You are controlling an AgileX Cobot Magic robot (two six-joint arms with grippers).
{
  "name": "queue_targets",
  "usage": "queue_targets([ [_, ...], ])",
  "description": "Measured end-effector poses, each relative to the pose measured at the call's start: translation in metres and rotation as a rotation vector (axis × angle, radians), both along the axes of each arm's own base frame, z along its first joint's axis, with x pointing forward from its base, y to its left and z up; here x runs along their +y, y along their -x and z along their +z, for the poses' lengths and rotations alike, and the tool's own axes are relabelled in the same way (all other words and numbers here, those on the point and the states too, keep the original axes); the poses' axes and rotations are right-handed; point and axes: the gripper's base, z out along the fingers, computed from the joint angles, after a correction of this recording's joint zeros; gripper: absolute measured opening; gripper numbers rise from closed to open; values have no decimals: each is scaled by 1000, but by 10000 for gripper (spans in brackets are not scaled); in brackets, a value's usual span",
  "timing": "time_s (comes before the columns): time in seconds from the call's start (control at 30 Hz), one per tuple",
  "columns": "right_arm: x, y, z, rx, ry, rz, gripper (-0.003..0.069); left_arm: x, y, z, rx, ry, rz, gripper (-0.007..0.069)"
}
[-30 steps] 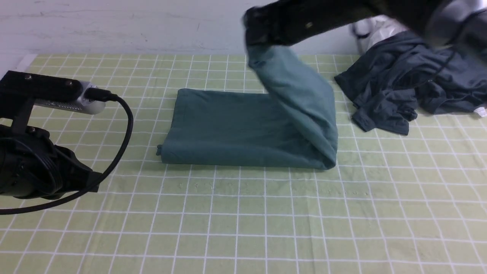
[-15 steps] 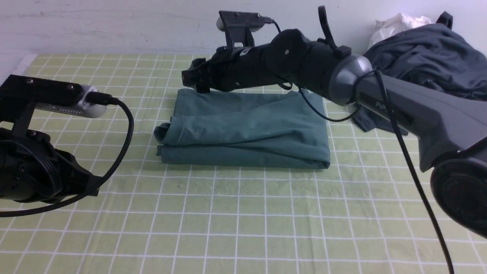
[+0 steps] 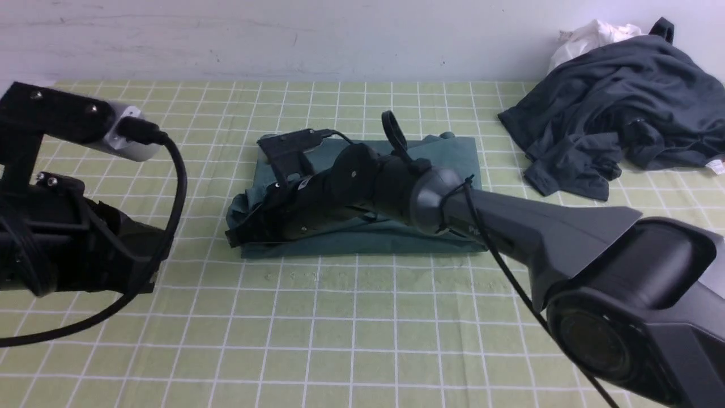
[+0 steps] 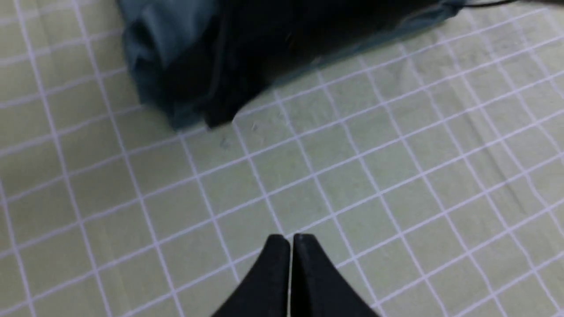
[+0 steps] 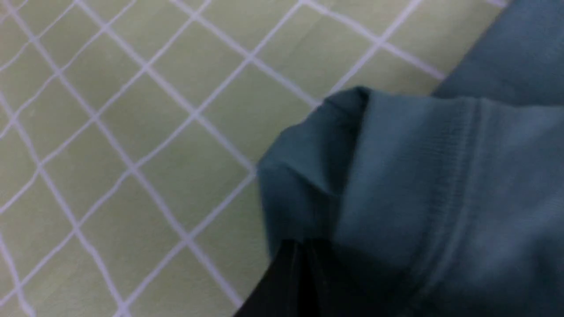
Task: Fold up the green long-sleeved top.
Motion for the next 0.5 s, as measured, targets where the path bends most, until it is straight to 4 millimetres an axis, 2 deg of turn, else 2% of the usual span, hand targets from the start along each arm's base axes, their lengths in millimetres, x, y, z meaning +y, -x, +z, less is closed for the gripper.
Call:
queue_targets([
  [0.1,-1,3,31,-119,45,88,-13,1,23,18,-134,-29,-47,-4],
  [0.17,-8,3,61,-186,67,120,-13,3,34,22,-188,-37,-47,-4],
  [0.2,-18,4,94,-244,87,147,-14,4,41,23,-222,-45,-39,-4],
  [0.23,-20,4,100,-262,97,149,-14,5,43,23,-233,-45,-35,-4],
  [0.27,-36,7,140,-333,130,167,-14,7,50,21,-275,-51,-16,-4],
  [0.3,-47,11,162,-368,154,172,-14,8,52,19,-293,-55,-6,-4],
  [0.37,-83,27,227,-449,186,143,-14,13,58,12,-366,-64,45,-4],
  [0.4,-102,35,252,-467,200,113,-14,14,59,10,-391,-66,63,-4],
  [0.43,-109,36,256,-465,213,104,-14,15,60,8,-395,-68,67,-4],
  [0.47,-143,49,290,-482,224,32,-14,17,60,4,-441,-74,101,-4],
  [0.5,-164,58,308,-497,225,-24,-14,19,60,0,-463,-78,122,-4],
])
